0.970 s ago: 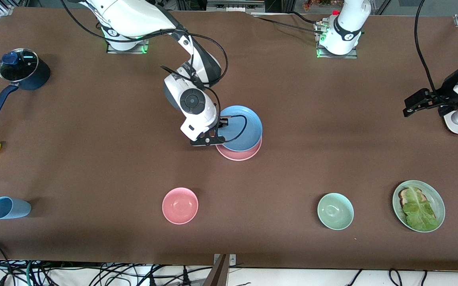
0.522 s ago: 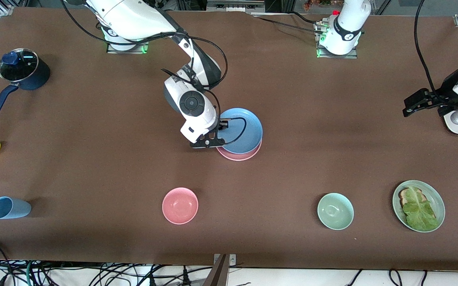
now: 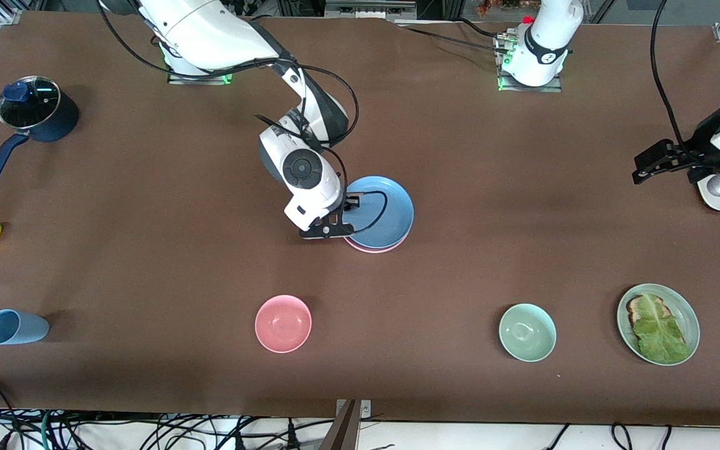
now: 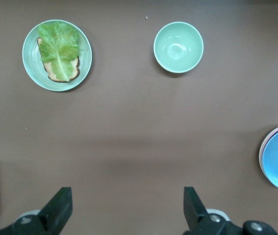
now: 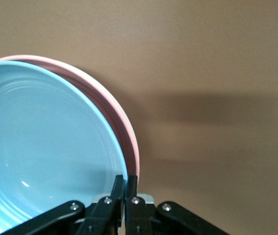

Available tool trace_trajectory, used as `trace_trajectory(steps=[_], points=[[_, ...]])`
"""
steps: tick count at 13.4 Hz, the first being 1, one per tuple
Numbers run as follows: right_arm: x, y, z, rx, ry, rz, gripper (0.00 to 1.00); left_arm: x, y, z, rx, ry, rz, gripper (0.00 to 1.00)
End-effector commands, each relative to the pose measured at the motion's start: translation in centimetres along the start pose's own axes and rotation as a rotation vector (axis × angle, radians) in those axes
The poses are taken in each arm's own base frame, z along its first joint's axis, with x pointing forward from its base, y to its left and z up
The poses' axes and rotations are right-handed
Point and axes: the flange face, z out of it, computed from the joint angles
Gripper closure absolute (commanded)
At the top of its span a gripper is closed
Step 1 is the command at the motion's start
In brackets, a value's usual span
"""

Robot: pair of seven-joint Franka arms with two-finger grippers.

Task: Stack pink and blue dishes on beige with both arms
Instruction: 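Lower the blue plate onto the pink plate with the right gripper, then open the right gripper and release the blue plate rim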

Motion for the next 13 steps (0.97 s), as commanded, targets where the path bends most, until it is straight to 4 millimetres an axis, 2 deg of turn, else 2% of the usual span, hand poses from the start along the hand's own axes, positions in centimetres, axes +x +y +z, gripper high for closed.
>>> trace_trajectory(steps=[1,6,13], points=[[1.2,0.2,-0.6,0.003,0.021,0.002,1.00,0.1,0.1,-0.2,0.019,-0.002,0.023,0.00],[1.5,0.6,-0.7,0.006,0.022,0.016,1.00,0.1,0.2,-0.2,0.019,-0.002,0.024,0.00],[1.7,0.5,0.4,0.017,0.033,0.023,1.00,0.1,0.2,-0.2,0.019,-0.002,0.024,0.00]])
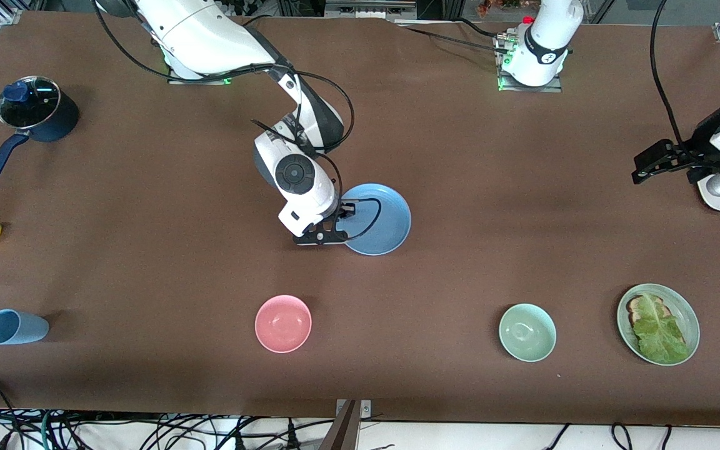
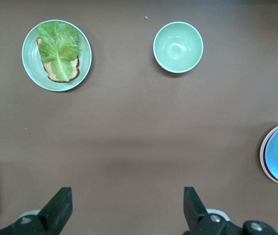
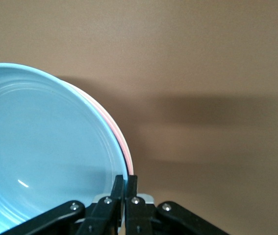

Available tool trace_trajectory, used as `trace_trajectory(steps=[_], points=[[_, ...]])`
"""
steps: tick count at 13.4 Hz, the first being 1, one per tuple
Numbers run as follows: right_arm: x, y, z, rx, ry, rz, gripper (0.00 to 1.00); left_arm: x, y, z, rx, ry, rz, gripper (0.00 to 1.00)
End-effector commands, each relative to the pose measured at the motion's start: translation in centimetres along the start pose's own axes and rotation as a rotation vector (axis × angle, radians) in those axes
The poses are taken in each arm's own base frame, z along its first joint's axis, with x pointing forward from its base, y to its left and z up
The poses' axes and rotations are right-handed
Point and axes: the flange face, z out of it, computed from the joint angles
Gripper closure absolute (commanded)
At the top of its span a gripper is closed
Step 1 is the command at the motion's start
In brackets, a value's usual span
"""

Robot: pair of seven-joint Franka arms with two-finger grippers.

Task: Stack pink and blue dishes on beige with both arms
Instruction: 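Open the right gripper and release the blue plate rim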

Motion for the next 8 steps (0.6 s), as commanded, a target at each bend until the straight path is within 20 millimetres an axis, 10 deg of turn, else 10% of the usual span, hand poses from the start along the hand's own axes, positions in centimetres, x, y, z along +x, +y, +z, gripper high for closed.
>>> trace_trajectory(steps=[1,5,8], points=[[0.5,-0.5,0.2,0.007,0.011,0.005,1.00,0.1,0.1,-0.2,0.019,-0.002,0.023,0.00],[1.3,-0.9,-1.3,0.026,0.028,-0.001,0.42,0.1,0.1,-0.2,0.019,-0.002,0.023,0.00],[2.3,-0.3,-3.8,0.018,0.014,0.005,0.18,0.1,0.1,-0.2,0.019,-0.002,0.023,0.00]])
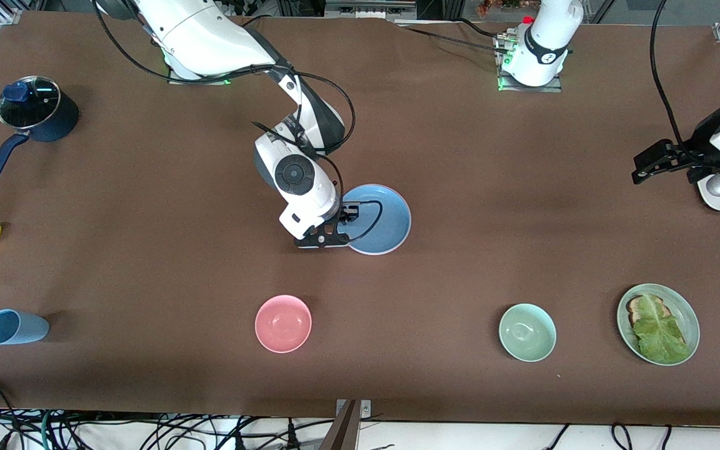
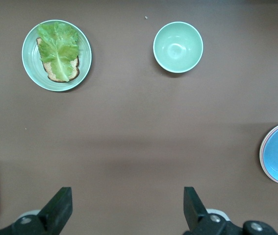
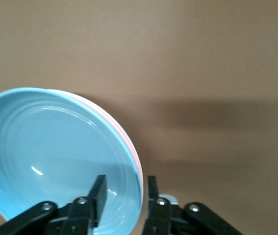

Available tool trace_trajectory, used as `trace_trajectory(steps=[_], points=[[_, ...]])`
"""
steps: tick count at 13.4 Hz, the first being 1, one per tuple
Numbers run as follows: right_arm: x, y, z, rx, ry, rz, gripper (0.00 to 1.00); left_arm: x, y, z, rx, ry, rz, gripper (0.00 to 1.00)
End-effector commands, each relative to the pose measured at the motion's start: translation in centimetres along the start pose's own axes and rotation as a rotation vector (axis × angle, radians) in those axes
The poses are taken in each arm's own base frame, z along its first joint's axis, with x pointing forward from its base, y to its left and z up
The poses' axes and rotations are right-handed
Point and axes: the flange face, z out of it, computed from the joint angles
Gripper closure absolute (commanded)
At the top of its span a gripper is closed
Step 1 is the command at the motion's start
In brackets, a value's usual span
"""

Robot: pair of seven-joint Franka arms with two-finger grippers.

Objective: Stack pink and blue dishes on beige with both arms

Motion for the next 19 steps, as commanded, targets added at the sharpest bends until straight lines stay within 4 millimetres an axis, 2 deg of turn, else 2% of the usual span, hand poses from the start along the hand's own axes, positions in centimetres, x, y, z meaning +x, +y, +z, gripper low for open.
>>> trace_trajectory(steps=[1,4,5,7,9,14,16,19], points=[[1.4,0.6,-2.5,-0.006,-0.014,0.006,0.01,0.1,0.1,-0.3,0.019,-0.001,0.023,0.00],[2.0,1.7,-4.5,-0.012,-0.006,-0.023,0.00,0.1,0.1,-0.3,0.019,-0.001,0.023,0.00],[2.3,2.8,-4.8,-0.037,-0.021,-0.028,0.00,0.1,0.1,-0.3,0.017,-0.001,0.023,0.00],[2.7,4.9,-8.6,-0.063,-0.020,-0.060,0.00,0.1,0.1,-0.3,0.019,-0.001,0.023,0.00],[1.7,7.4,-12.8,-0.082,-0.006,-0.055,0.00,0.1,0.1,-0.2,0.017,-0.002,0.023,0.00],[-0.4,16.5,-22.9,-0.082,0.024,-0.113,0.00,0.1,0.1,-0.2,0.017,-0.002,0.023,0.00],[-1.4,19.6,-26.0,-0.087,0.008,-0.115,0.00,0.1,0.1,-0.2,0.017,-0.002,0.023,0.00],[-2.9,25.9,-29.6,-0.079,0.036,-0.122,0.00,0.1,0.1,-0.2,0.017,-0.002,0.023,0.00]])
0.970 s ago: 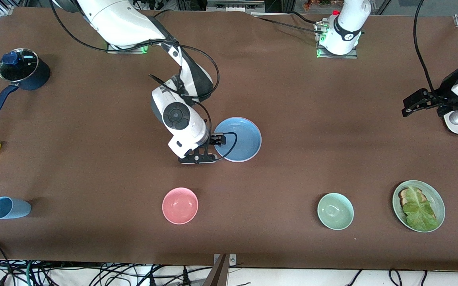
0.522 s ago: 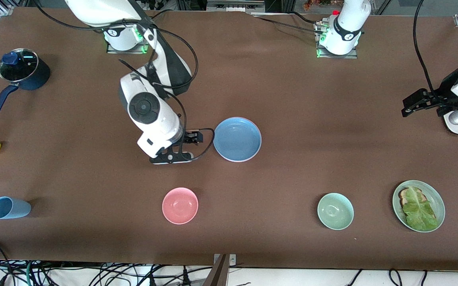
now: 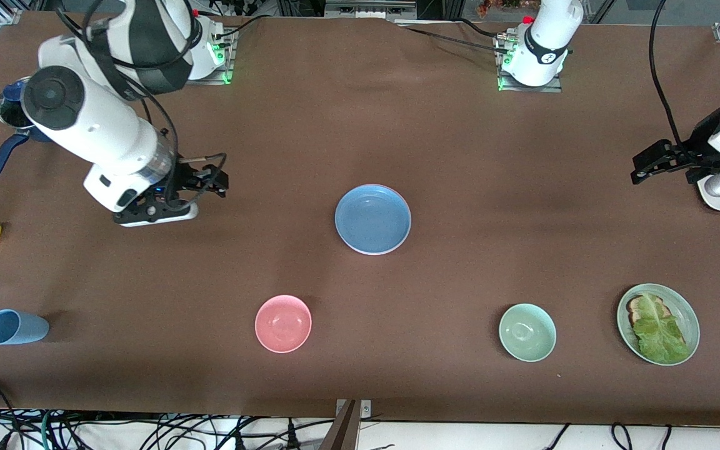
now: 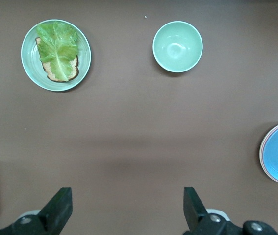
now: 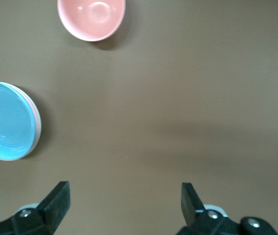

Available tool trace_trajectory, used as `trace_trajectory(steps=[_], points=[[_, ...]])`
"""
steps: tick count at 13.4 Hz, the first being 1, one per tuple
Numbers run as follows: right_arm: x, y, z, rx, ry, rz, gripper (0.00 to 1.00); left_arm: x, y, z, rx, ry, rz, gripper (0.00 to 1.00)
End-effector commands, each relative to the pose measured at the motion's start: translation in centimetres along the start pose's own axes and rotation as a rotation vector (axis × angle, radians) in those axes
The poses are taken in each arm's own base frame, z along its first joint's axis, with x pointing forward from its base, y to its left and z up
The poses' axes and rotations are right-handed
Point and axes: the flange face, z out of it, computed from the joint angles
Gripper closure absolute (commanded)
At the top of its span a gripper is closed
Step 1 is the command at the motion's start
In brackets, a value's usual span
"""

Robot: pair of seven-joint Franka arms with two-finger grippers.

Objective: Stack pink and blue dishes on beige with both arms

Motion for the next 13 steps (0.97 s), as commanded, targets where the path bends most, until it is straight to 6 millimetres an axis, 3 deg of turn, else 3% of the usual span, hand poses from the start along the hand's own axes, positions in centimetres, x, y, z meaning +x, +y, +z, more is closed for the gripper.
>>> trace_trajectory(steps=[1,5,9,13], points=[[-3.0,4.7,-2.2,-0.004,0.006,-0.014,0.00,0.1,0.0,-0.3,0.017,0.000,0.019,0.00],[-3.7,8.6,-3.6,-0.064,-0.006,-0.049,0.00,0.1,0.0,-0.2,0.017,-0.002,0.019,0.00],[-4.0,9.0,-4.9,-0.081,0.017,-0.062,0.00,0.2,0.0,-0.1,0.018,-0.004,0.021,0.00],[-2.3,9.1,-5.5,-0.066,-0.001,-0.055,0.00,0.1,0.1,-0.2,0.017,-0.002,0.021,0.00]])
